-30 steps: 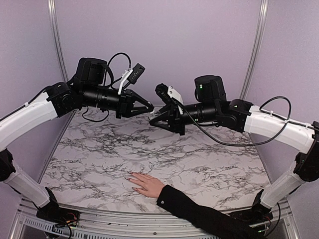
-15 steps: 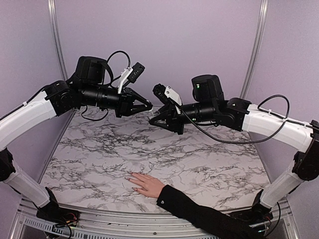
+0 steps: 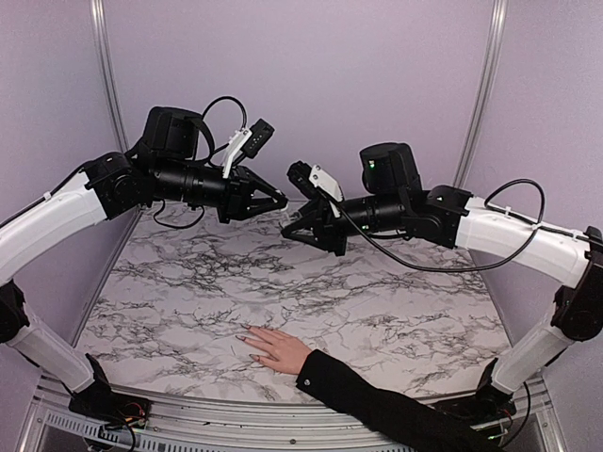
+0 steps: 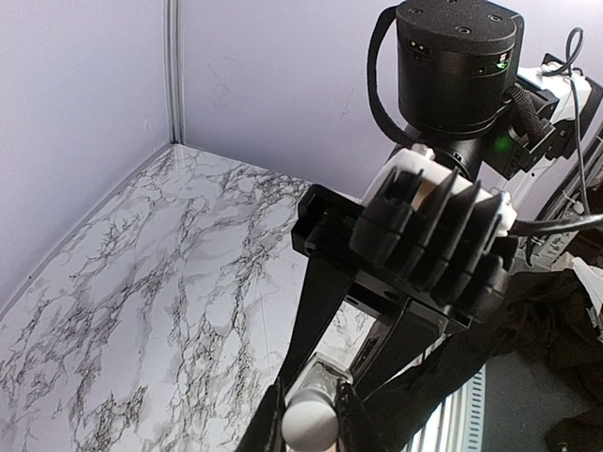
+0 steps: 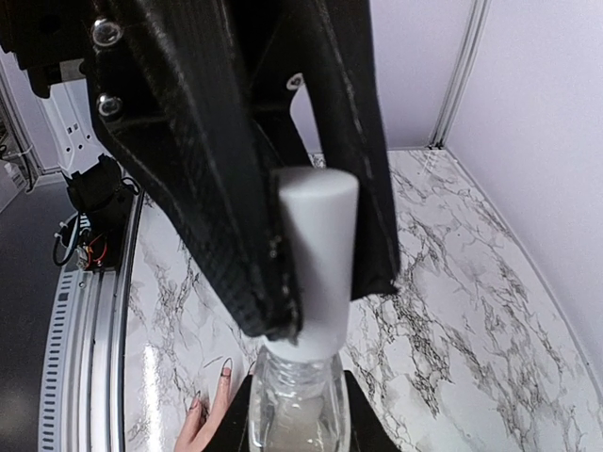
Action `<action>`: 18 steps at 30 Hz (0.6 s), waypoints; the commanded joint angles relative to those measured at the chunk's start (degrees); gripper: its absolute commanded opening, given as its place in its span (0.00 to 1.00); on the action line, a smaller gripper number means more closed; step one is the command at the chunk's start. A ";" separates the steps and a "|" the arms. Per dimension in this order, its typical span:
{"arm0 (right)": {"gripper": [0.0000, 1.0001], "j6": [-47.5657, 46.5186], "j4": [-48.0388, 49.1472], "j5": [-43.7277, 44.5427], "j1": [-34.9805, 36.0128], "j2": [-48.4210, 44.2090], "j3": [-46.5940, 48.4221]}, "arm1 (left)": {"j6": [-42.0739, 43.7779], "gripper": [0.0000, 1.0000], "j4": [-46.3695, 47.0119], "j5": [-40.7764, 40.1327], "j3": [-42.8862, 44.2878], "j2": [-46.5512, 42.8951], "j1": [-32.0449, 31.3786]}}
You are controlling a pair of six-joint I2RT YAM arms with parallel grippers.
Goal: Paint the nails
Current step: Unscrew the nail polish bottle.
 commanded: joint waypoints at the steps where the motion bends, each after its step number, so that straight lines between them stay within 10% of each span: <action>1: 0.00 -0.17 0.09 0.67 0.44 1.03 1.82 | 0.92 0.00 -0.44 0.00 2.46 -1.37 0.07; 18: 0.00 0.43 1.04 0.49 0.37 2.05 1.41 | 1.20 0.00 -0.44 -0.19 1.80 -2.53 1.36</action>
